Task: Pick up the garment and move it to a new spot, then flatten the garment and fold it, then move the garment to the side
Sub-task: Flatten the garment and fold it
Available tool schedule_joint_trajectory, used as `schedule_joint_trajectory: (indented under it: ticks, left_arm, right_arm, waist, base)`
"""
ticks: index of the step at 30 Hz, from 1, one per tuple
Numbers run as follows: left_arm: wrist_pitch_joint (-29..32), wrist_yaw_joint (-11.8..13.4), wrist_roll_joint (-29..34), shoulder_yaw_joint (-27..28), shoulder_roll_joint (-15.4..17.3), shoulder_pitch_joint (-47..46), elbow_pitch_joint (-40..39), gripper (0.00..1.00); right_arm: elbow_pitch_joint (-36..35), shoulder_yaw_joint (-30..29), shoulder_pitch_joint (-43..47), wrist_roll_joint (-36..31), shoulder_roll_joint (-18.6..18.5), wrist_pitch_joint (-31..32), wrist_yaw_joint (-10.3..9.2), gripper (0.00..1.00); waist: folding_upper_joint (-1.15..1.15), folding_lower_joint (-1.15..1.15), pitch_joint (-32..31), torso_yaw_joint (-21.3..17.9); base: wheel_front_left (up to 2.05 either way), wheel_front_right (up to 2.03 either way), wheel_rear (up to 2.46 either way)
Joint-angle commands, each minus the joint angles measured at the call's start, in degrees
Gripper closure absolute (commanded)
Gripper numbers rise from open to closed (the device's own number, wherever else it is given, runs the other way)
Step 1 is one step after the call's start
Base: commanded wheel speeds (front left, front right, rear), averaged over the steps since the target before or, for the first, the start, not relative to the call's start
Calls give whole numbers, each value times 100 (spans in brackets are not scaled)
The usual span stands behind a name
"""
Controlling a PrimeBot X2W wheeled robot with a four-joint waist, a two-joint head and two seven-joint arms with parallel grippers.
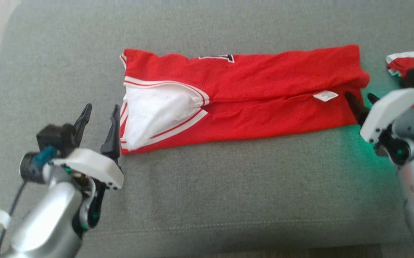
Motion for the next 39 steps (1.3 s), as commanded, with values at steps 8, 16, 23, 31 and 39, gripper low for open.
schedule_joint_trajectory:
  ticks: [8, 16, 23, 31, 39]
  left_arm:
    - [-70, 777, 1351, 714, -520, 829, -940, 0]
    - [-71, 843, 2241, 639, -1079, 1492, -1339, 0]
    - [-71, 545, 2549, 550, -1399, 1484, -1263, 0]
    - [-71, 341, 2701, 750, -1625, 1462, -1172, 0]
    - [-71, 191, 2843, 960, -1808, 1510, -1122, 0]
  right_arm:
    - [-643, -426, 883, 66, 297, -836, -2, 0]
    - [-679, -1271, 856, 84, 738, -1440, -2, 0]
    - [68, -1801, 77, -513, 703, -1582, -2, 0]
    - [1442, -2609, -598, -1864, 410, -1535, -2, 0]
    - [2176, -2968, -747, -2623, 702, -1164, -2, 0]
  waist:
    - [0, 0, -427, -13]
    - [0, 0, -533, 188]
    - [0, 0, -432, 530]
    - [0, 0, -236, 830]
    - [0, 0, -195, 765]
  base:
    - [0, 0, 0]
    - [0, 0, 0]
    - [0, 0, 0]
    - [0, 0, 0]
    - [0, 0, 0]
